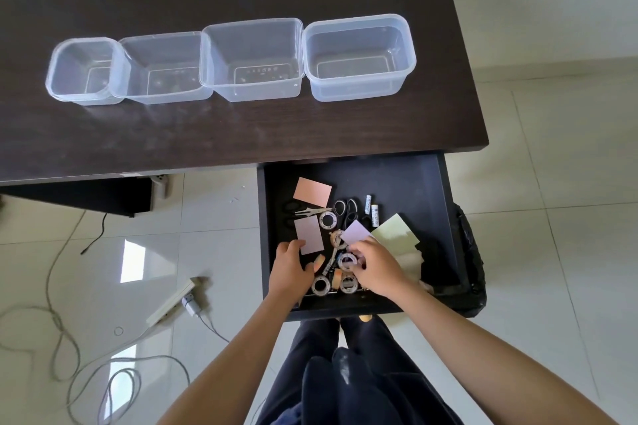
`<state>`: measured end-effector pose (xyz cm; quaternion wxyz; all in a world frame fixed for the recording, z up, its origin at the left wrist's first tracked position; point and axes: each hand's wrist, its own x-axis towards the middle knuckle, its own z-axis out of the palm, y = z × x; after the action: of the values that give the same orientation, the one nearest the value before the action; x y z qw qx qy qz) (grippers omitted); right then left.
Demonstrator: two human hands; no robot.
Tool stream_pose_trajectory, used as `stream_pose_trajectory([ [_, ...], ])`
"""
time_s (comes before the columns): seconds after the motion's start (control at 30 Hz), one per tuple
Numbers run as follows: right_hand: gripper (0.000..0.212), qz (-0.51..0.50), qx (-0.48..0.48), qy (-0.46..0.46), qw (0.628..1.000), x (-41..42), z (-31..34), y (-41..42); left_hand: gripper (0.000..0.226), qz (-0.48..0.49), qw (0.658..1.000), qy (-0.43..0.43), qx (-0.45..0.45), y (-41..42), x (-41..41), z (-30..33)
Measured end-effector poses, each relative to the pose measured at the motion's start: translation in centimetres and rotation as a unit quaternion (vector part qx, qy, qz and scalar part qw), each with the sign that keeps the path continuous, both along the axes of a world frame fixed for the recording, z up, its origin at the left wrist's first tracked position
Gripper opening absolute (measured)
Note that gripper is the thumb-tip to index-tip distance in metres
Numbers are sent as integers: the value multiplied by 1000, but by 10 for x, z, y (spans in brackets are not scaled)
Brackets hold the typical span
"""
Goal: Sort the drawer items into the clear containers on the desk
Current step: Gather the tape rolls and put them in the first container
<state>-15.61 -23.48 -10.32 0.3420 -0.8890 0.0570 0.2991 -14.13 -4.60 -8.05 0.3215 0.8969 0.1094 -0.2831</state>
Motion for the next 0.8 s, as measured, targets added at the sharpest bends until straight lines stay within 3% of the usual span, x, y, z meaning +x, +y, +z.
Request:
stream_pose_trajectory([
  [0.1, 37, 25, 16, -56, 998, 13, 2, 8, 59, -37, 997, 45, 41, 2, -4, -5],
  [0.17, 49, 66, 13, -77, 995, 24, 1, 13, 62, -63, 994, 81, 49, 4, -6, -9],
  [0.37, 80, 207, -62, -12, 976, 52, -2, 16, 69, -133, 985, 104, 34, 3, -14, -15],
  [0.53, 82, 267, -93, -14, 959, 53, -9, 11, 74, -172, 974, 142, 34, -2, -9, -23],
  [0.8, 51, 311, -97, -39, 945, 62, -3, 13, 49, -160, 980, 113, 38, -4, -6, -32],
])
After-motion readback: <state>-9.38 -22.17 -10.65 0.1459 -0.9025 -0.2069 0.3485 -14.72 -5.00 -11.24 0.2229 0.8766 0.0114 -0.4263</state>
